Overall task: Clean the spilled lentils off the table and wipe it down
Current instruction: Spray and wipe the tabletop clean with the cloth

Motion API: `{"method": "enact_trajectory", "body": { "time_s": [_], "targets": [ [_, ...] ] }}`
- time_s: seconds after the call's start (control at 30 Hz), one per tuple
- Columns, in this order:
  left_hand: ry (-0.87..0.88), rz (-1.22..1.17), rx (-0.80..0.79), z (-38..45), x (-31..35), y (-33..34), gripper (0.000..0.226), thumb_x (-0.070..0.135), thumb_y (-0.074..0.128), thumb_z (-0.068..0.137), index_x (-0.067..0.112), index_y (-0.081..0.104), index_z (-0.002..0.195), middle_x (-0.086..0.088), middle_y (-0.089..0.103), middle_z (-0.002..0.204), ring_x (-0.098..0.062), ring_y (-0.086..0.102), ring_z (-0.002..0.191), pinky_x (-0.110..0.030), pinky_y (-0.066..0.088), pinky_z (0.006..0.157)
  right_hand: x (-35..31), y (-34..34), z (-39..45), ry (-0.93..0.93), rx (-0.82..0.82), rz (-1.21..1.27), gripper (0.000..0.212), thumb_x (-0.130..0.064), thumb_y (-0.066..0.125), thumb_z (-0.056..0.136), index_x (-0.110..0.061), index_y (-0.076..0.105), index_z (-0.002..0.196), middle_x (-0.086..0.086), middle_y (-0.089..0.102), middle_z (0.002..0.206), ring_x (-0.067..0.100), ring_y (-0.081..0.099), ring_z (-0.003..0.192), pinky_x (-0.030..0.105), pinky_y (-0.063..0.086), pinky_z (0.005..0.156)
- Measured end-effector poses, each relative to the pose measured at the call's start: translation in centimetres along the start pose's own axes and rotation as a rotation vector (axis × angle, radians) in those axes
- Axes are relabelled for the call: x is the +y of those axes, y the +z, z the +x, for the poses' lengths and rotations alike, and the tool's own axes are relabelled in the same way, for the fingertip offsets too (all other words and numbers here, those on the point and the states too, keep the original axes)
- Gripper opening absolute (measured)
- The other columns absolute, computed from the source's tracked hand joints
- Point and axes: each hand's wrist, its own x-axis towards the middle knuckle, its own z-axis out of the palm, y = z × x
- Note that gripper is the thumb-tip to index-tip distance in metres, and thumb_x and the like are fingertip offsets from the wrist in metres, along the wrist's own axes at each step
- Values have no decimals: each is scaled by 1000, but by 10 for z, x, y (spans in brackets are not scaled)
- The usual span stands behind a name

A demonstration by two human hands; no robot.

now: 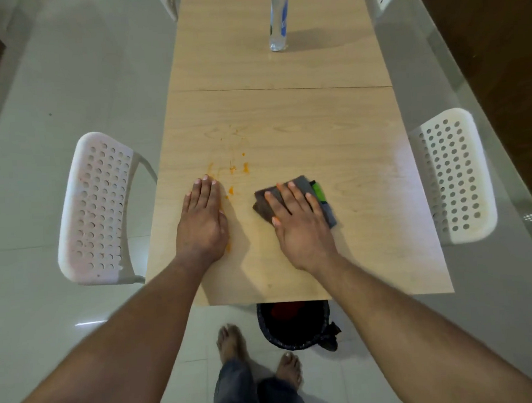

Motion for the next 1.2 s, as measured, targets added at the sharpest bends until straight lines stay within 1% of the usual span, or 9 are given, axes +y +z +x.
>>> {"method": "enact_trajectory", "body": {
  "time_s": [0.2,0.43,0.5,0.63,0.8,0.9,1.0,1.1,1.2],
  "targets": [
    [23,-20,-13,60,-17,-9,70,32,26,101,8,21,167,-12,14,175,-27,9,163,-44,8,132,-25,-1,86,85,12,44,58,-36,34,109,-29,24,166,1,18,174,22,8,162,47,10,130],
    [34,20,-30,125,-30,-23,65,31,29,108,9,16,168,-10,11,176,-27,6,163,-44,9,132,-6,-6,57,-123,-20,8,59,-36,36,110,-29,22,167,-1,17,175,18,6,162,46,11,131],
    [32,15,-36,150,-35,-26,64,28,33,109,9,16,168,-11,10,176,-27,5,163,-45,10,132,1,-7,73,-73,-17,5,58,-36,35,110,-29,24,166,-2,18,175,18,7,162,46,13,130],
    [57,46,-28,178,-39,-28,69,38,21,105,7,20,167,-12,15,175,-29,9,163,-46,10,132,11,-12,148,77,46,-14,57,-37,33,108,-29,29,164,1,24,173,21,13,161,47,16,129],
    [65,46,17,180,-43,-20,65,34,25,106,7,23,166,-12,18,174,-26,12,162,-43,10,132,-12,-10,228,160,31,17,57,-37,33,109,-29,26,165,2,21,174,22,10,162,48,13,130],
    [58,36,27,179,-43,-23,65,34,27,106,8,24,166,-11,19,174,-25,12,162,-43,10,132,-26,-12,205,36,12,-4,60,-36,34,108,-28,24,166,2,18,175,22,9,162,48,15,130],
    [51,25,24,185,-45,-24,65,33,28,106,8,23,166,-9,18,175,-23,10,163,-43,10,132,-12,-17,175,-72,-34,-21,59,-37,31,109,-29,22,167,-1,16,175,18,6,162,47,14,130],
    [49,36,19,184,-43,-22,65,33,28,107,9,20,167,-9,15,175,-22,7,163,-43,10,132,14,-19,192,25,3,-27,58,-37,31,107,-28,29,165,1,22,174,20,13,162,47,16,130],
    [48,54,20,186,-47,-20,65,33,26,107,10,18,167,-8,13,176,-22,5,163,-43,9,132,19,-22,259,153,43,-17,56,-36,32,108,-28,31,164,3,26,172,22,16,161,48,17,129]
  ]
}}
